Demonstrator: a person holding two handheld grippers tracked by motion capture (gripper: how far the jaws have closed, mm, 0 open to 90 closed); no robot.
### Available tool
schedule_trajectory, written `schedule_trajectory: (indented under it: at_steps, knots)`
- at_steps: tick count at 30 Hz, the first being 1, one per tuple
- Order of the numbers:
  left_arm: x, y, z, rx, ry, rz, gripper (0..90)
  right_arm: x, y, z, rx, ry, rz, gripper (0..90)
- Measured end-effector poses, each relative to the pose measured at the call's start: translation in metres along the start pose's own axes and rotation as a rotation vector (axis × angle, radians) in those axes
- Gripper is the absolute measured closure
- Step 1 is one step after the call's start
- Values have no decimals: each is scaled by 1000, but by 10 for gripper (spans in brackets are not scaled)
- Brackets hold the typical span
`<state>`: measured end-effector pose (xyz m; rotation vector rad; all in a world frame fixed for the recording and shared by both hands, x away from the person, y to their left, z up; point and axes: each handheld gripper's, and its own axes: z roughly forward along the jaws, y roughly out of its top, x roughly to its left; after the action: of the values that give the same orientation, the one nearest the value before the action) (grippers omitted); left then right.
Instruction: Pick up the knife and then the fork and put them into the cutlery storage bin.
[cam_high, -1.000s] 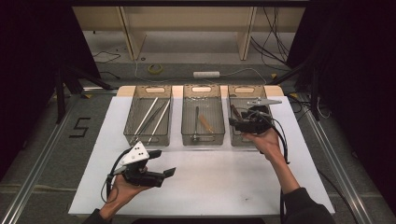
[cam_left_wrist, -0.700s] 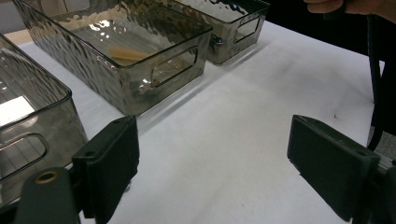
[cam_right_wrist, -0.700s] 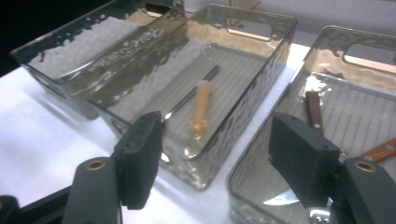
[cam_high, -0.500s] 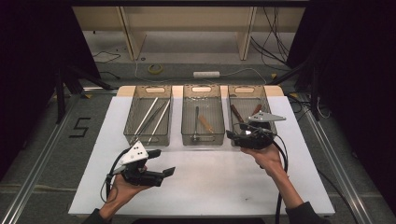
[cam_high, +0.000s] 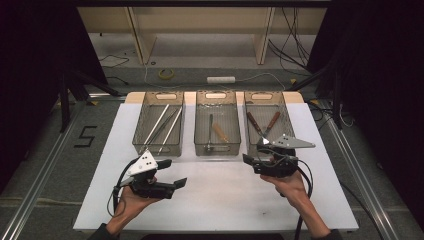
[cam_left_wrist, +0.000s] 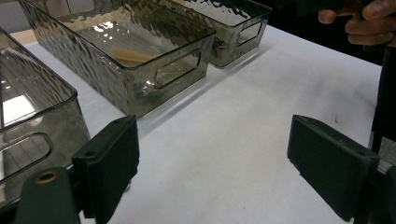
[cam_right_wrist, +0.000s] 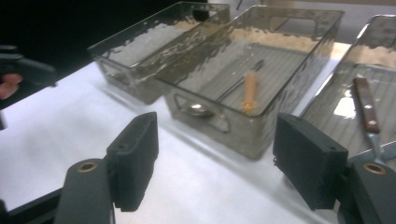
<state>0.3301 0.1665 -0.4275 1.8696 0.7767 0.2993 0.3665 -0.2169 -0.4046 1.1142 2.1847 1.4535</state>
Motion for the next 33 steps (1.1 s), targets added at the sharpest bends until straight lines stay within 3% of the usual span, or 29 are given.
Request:
schedule_trajectory:
  at_steps: [6,14,25,33]
  knots:
    - [0,-1,-2,-1,-1,-3,161,7,-12,-9,-27,31,9,301]
    - [1,0,-2,-8,-5,-10,161,11,-30,-18,-24,21,3,287]
    - [2,-1,-2,-14,-4,-15,161,16,-43,-28,-39,19,3,270]
    - [3,-1,-3,-17,-4,-20,161,18,-50,-32,-19,10,-3,262]
